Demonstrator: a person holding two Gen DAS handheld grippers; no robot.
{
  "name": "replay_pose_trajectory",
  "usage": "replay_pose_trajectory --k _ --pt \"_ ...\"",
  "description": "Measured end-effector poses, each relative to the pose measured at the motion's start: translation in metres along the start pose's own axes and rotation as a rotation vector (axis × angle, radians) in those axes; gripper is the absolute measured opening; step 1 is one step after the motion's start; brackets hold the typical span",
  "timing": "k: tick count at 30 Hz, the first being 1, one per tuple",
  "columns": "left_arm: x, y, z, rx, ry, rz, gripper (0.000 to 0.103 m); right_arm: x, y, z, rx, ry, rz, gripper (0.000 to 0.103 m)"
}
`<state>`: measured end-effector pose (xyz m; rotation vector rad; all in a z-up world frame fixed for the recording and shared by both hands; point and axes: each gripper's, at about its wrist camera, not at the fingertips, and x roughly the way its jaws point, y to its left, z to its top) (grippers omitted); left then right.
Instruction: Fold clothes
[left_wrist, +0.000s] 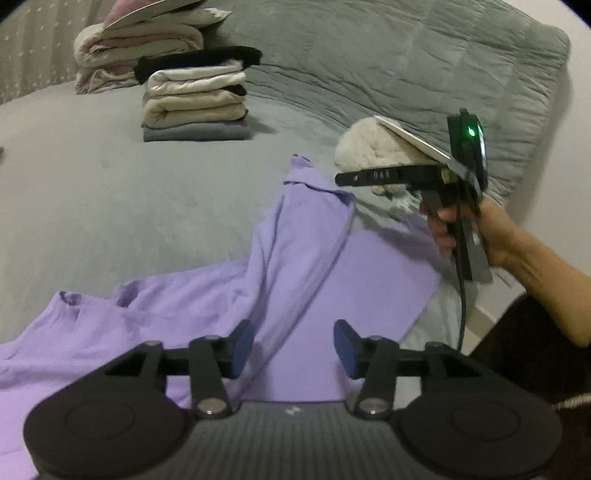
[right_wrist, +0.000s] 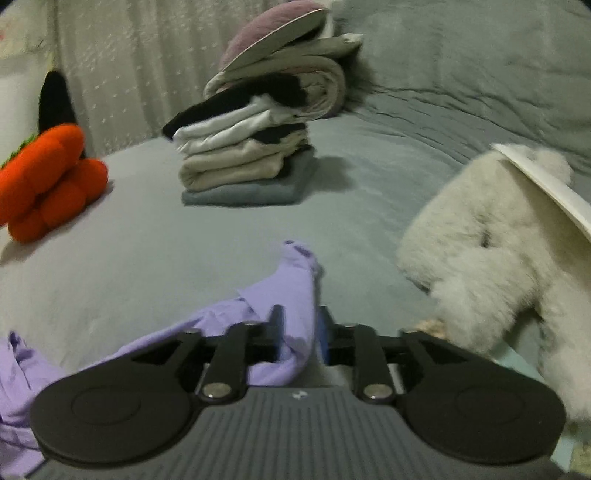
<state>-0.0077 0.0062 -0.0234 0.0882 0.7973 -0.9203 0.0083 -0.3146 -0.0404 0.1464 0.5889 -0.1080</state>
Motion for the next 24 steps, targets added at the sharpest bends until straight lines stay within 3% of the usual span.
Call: replay_pose_trajectory --k 8,12,16,17,18,20,22,24 --pt "0.023 -0.001 0.018 -0.012 0.011 -0.008 0.054 0.025 0.035 -0.014 -0.351 -0.007 -0.077 0.033" --pt "0.032 -0.001 0.026 -0.011 0.013 -0.015 0.054 0.029 0.048 -0.023 -0.481 -0.012 -0.084 0.033" --pt "0.046 0.002 0.037 -0.028 0.018 -0.01 0.054 0.037 0.054 -0.026 -0.553 -0.046 -0.149 0.033" --pt "0.05 0.003 0.041 -0.032 0.02 -0.009 0.054 0.039 0.054 -0.025 -0.555 -0.053 -0.166 0.033" --pt "0.054 0.004 0.045 -0.035 0.022 -0.009 0.054 0.041 0.052 -0.024 -0.549 -0.06 -0.185 0.023" --pt "0.063 0.005 0.055 -0.034 0.025 -0.011 0.054 0.042 0.044 -0.021 -0.508 -0.067 -0.205 0.014" --pt "0.075 0.005 0.067 -0.023 0.033 -0.011 0.054 0.038 0.03 -0.016 -0.425 -0.073 -0.21 0.003" --pt "0.089 0.005 0.082 -0.007 0.04 -0.01 0.054 0.031 0.01 -0.011 -0.304 -0.073 -0.198 0.002"
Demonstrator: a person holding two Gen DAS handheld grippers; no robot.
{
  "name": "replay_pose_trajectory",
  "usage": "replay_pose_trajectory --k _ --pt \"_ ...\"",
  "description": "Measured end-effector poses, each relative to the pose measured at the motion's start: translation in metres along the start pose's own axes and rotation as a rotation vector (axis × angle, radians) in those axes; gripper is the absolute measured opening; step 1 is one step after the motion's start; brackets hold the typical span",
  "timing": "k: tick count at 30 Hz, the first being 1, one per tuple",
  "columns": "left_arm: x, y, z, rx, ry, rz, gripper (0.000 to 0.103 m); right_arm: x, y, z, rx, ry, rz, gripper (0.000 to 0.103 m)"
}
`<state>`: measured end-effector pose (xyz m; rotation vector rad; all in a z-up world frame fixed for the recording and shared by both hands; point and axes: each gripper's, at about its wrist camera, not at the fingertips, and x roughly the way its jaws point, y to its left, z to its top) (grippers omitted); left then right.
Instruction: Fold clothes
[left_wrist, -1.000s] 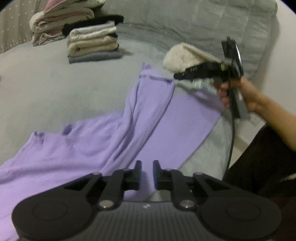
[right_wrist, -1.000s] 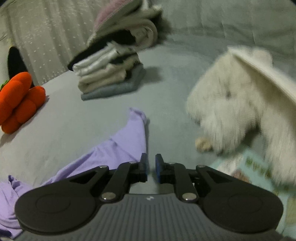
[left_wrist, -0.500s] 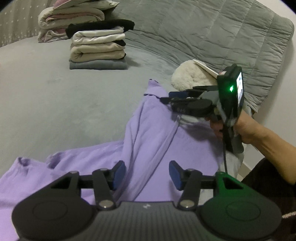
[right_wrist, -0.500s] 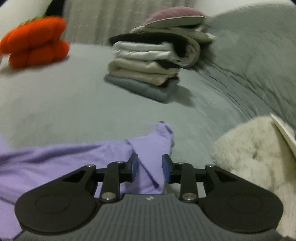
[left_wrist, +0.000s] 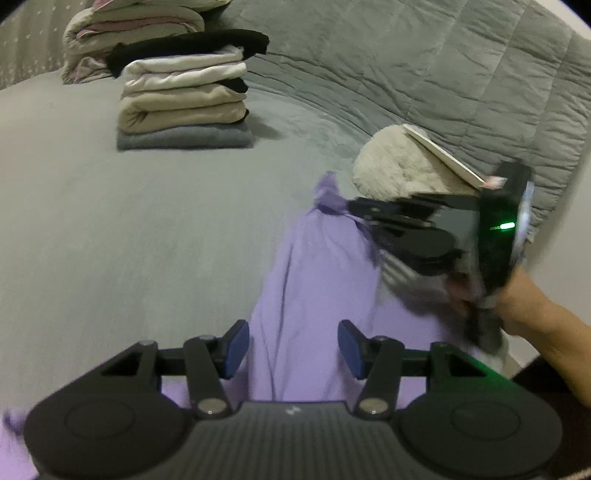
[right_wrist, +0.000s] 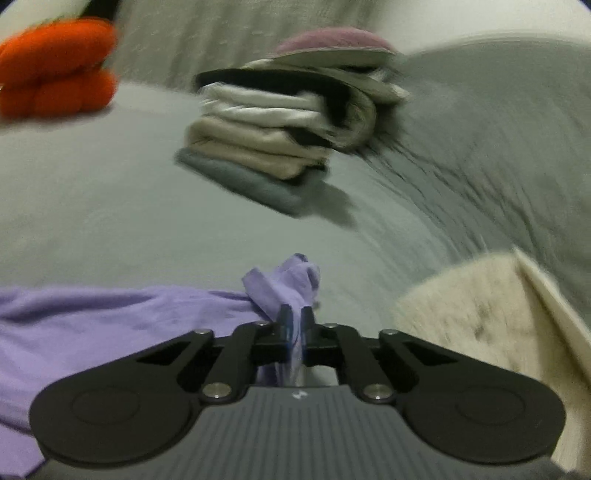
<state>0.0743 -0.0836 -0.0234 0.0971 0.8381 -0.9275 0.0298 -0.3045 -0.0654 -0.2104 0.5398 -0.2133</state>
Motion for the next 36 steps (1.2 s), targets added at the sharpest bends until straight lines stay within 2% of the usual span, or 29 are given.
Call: replay_pose_trajectory --k 6,14,16,18,20,22,24,25,27,29,30,31,32,36 --pt "0.055 0.0 0.051 -0.007 0.029 -0.028 0.054 -0.006 -0.066 -0.005 0.428 0.08 0.085 0.0" --pt "0.132 -0.012 0.103 -0.008 0.105 -0.026 0.049 -0.022 -0.101 -0.016 0.658 0.13 0.141 0.001" --pt "0.147 -0.017 0.111 -0.006 0.114 -0.03 0.048 -0.024 -0.106 -0.021 0.706 0.143 0.148 0.015" --pt "0.158 -0.023 0.117 -0.005 0.11 -0.038 0.047 -0.024 -0.11 -0.024 0.743 0.155 0.165 0.015" --pt "0.167 -0.027 0.122 -0.006 0.102 -0.047 0.045 -0.024 -0.112 -0.027 0.775 0.168 0.187 0.02" --pt "0.173 -0.03 0.123 -0.016 0.094 -0.057 0.043 -0.022 -0.111 -0.026 0.785 0.172 0.208 0.041" --pt "0.177 -0.031 0.124 -0.027 0.086 -0.072 0.027 -0.019 -0.105 -0.024 0.767 0.174 0.204 0.044" --pt "0.178 -0.031 0.124 -0.033 0.082 -0.078 0.023 -0.018 -0.101 -0.023 0.745 0.171 0.19 0.044" --pt "0.179 -0.029 0.122 -0.052 0.072 -0.084 0.008 -0.014 -0.094 -0.021 0.703 0.162 0.163 0.045" --pt "0.179 -0.024 0.12 -0.101 0.058 -0.094 0.002 -0.009 -0.088 -0.02 0.67 0.138 0.136 0.04" --pt "0.178 -0.023 0.12 -0.13 0.051 -0.105 0.002 -0.007 -0.085 -0.02 0.654 0.127 0.123 0.027" --pt "0.175 -0.023 0.119 -0.151 0.04 -0.111 0.002 -0.005 -0.083 -0.02 0.642 0.115 0.113 0.007" --pt "0.169 -0.025 0.119 -0.154 0.027 -0.112 0.002 -0.004 -0.082 -0.02 0.637 0.104 0.108 0.004" --pt "0.139 -0.042 0.12 -0.123 -0.029 -0.119 0.002 -0.022 -0.085 -0.013 0.658 0.029 0.117 0.004"
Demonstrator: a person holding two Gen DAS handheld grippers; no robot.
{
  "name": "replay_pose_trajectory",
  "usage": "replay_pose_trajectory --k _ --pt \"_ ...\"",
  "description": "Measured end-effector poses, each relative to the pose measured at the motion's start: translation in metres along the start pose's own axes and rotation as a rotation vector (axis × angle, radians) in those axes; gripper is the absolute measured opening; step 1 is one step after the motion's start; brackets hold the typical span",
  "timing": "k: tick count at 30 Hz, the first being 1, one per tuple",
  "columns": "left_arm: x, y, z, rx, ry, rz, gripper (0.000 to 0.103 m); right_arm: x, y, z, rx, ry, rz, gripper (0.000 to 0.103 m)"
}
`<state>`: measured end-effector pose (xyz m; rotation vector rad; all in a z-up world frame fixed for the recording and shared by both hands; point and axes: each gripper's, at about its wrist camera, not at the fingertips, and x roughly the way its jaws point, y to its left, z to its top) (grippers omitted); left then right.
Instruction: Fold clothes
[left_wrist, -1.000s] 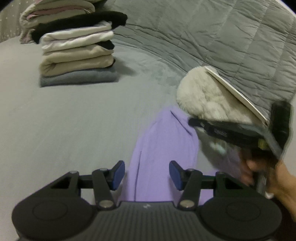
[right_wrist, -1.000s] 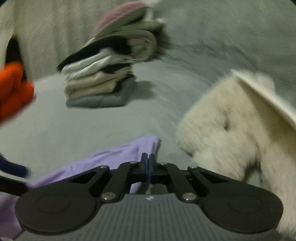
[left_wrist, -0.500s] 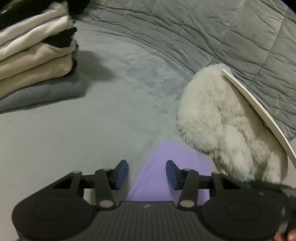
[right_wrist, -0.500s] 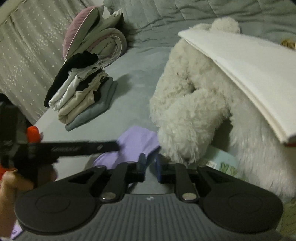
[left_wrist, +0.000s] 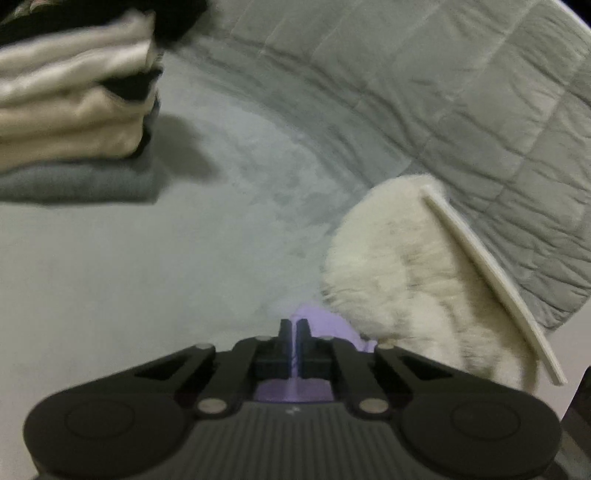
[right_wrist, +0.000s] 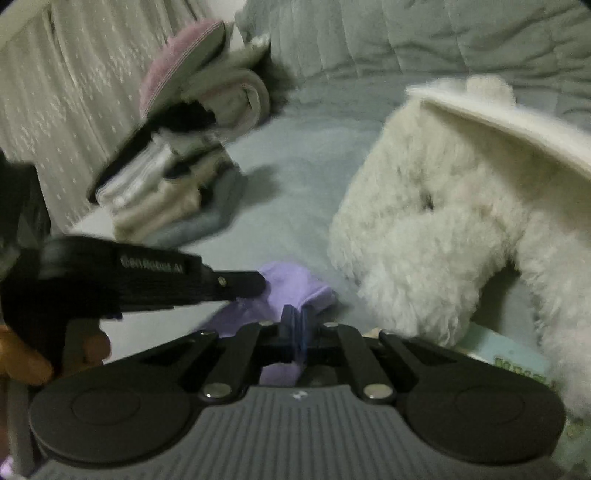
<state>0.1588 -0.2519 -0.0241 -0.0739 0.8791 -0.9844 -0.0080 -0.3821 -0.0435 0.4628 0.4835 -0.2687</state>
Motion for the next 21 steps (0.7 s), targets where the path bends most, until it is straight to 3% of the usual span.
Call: replay_pose_trajectory --k 9,16,21 --pt "-0.082 -0.056 0.014 0.084 -0.11 -0.033 0.002 -0.095 0.041 0.028 -0.079 -0.23 0.101 0.004" --pt "-0.136 -0.097 0.018 0.162 -0.165 -0.024 0.002 -0.16 0.062 0.035 -0.109 -0.307 0.151 0.004" --pt "-0.145 -0.129 0.01 0.22 -0.162 -0.006 0.002 -0.183 0.052 0.036 -0.103 -0.326 0.139 0.004"
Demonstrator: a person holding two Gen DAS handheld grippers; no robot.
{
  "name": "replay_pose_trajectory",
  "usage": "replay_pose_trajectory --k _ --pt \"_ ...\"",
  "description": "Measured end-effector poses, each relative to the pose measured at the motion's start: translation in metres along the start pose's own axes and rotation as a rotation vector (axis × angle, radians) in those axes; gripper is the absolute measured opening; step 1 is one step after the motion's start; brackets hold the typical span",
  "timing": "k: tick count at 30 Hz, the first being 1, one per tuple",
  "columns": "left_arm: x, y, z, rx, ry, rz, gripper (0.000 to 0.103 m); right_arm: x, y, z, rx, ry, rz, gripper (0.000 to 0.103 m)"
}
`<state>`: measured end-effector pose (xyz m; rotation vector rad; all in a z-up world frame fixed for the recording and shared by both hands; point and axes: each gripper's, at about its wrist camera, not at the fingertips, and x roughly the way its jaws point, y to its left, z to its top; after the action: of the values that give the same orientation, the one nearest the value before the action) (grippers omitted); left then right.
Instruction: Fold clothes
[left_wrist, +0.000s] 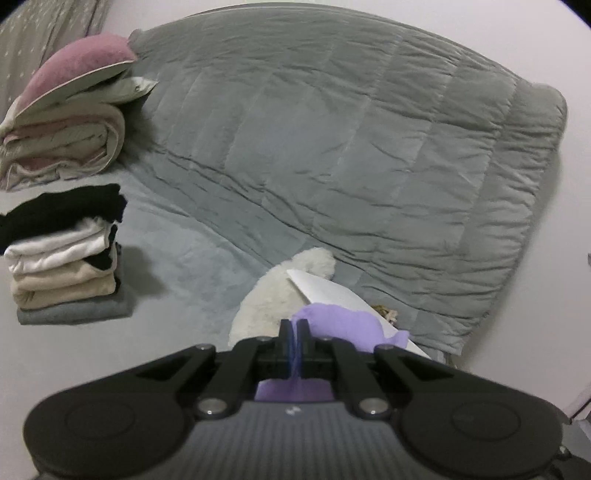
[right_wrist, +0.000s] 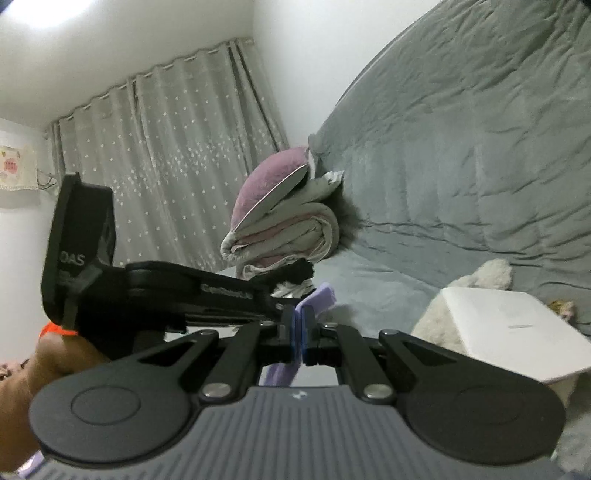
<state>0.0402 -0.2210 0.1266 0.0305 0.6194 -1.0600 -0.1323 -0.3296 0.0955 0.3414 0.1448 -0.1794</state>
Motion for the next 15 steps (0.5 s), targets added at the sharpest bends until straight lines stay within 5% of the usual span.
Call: replay_pose_trajectory --k 15 --pt "0.105 -0.061 -0.075 0.101 0.241 0.029 0.002 -0.008 -0.091 -0.062 0.096 0.221 -0.153 0.004"
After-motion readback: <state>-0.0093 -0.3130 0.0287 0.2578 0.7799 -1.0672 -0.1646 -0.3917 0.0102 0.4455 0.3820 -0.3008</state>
